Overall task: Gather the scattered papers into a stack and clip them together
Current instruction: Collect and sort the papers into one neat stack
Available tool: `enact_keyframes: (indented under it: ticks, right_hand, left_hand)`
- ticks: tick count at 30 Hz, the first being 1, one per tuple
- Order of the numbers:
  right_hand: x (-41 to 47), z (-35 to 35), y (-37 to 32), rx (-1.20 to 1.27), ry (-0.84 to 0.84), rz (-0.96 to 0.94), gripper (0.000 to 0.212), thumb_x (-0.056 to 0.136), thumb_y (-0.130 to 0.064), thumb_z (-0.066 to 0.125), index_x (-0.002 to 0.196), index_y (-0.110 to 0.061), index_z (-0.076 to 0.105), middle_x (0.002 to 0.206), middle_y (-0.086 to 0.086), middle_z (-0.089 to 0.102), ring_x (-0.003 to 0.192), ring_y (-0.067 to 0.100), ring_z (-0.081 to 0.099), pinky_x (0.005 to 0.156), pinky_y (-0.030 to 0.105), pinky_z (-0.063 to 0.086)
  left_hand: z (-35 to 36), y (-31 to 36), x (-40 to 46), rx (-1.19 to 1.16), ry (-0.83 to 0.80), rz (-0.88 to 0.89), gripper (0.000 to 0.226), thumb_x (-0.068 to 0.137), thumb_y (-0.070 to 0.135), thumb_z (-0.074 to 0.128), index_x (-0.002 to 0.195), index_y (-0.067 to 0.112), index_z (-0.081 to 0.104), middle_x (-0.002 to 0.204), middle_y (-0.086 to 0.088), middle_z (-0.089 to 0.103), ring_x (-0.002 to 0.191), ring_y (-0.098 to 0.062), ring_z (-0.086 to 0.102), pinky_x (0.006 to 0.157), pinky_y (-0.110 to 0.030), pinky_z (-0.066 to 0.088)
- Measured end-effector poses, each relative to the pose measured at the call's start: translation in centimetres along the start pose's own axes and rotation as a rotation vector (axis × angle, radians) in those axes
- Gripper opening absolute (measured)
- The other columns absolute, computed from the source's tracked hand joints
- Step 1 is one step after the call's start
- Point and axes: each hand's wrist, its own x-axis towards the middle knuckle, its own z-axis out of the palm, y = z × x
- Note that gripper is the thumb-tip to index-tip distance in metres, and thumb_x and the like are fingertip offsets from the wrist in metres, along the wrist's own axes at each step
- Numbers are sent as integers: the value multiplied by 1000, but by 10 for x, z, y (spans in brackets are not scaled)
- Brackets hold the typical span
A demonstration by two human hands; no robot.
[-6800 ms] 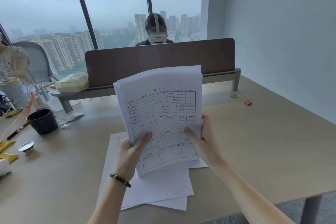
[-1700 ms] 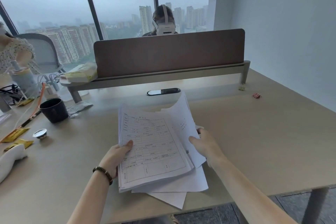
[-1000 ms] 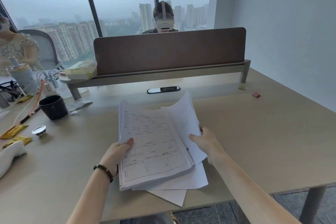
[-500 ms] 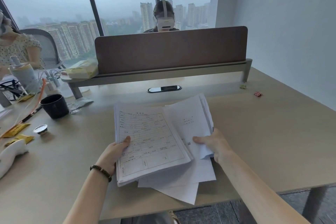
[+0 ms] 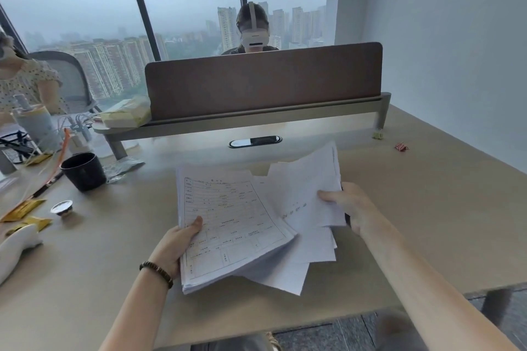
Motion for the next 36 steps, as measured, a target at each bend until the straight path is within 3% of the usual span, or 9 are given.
enact_keyframes:
  ticks: [5, 10, 15, 20, 24, 29, 32, 34, 36]
  right_hand:
    - [-5, -7, -46, -57, -51, -130, 22, 88, -5, 73, 110, -2, 70, 106, 14, 76, 91, 32, 73, 75, 36, 60]
    - [-14, -3, -85, -59, -172, -195, 30, 90, -4, 69, 118, 3, 66, 109, 21, 74, 79, 29, 74, 70, 36, 62]
    - [-39, 4, -116, -27, -352, -258, 28, 89, -6, 69, 117, -1, 68, 105, 20, 75, 74, 27, 75, 64, 34, 62]
    - [-48, 2, -123, 178, -442, -298, 22, 88, -6, 65, 109, -7, 70, 95, 13, 76, 69, 22, 75, 65, 31, 63]
    - [-33, -4, -108, 128, -360, -266, 32, 89, -4, 64, 121, 2, 65, 105, 21, 72, 73, 27, 73, 65, 34, 62]
    - [-4, -16, -62, -71, -193, -146, 30, 89, -1, 66, 119, 8, 66, 107, 23, 75, 81, 33, 73, 73, 40, 62]
    - [3, -20, -39, -123, -165, -61, 31, 88, -1, 69, 118, 7, 66, 102, 21, 76, 73, 28, 75, 61, 32, 61]
    - [4, -21, -27, -132, -156, -21, 29, 88, -2, 71, 116, 5, 67, 96, 16, 78, 69, 24, 76, 56, 28, 59]
    - [6, -19, -18, -103, -149, 8, 25, 90, -4, 71, 114, 3, 69, 88, 12, 79, 66, 21, 76, 53, 25, 58]
  left_hand:
    - [2, 0, -1, 79, -1, 18, 34, 94, 25, 62, 116, -1, 62, 107, -23, 73, 88, -37, 72, 66, -42, 63]
    - [2, -1, -2, 121, 3, 36, 35, 93, 26, 64, 114, -2, 65, 105, -24, 74, 95, -42, 71, 84, -51, 58]
    - [4, -1, -3, 145, 5, 53, 34, 93, 26, 64, 111, -3, 65, 104, -25, 74, 92, -41, 71, 80, -48, 59]
    - [4, -2, -4, 158, 7, 68, 34, 93, 27, 65, 111, -2, 65, 101, -25, 75, 90, -42, 72, 77, -49, 60]
    - [0, -4, -4, 179, 12, 85, 36, 94, 26, 63, 112, -5, 65, 92, -22, 75, 71, -34, 73, 56, -35, 59]
    - [-1, -2, -7, 59, -39, 86, 36, 95, 31, 59, 112, 0, 66, 92, -19, 76, 70, -32, 74, 57, -36, 61]
    - [11, 1, -17, 8, -142, 134, 30, 97, 36, 52, 107, 11, 65, 83, -7, 79, 66, -22, 76, 51, -28, 59]
    - [18, 3, -22, 9, -205, 182, 38, 84, 47, 65, 108, 18, 65, 88, -3, 80, 73, -20, 77, 55, -26, 60]
    - [22, 4, -23, 50, -233, 190, 74, 54, 61, 82, 113, 19, 66, 100, -10, 78, 81, -27, 76, 62, -32, 62]
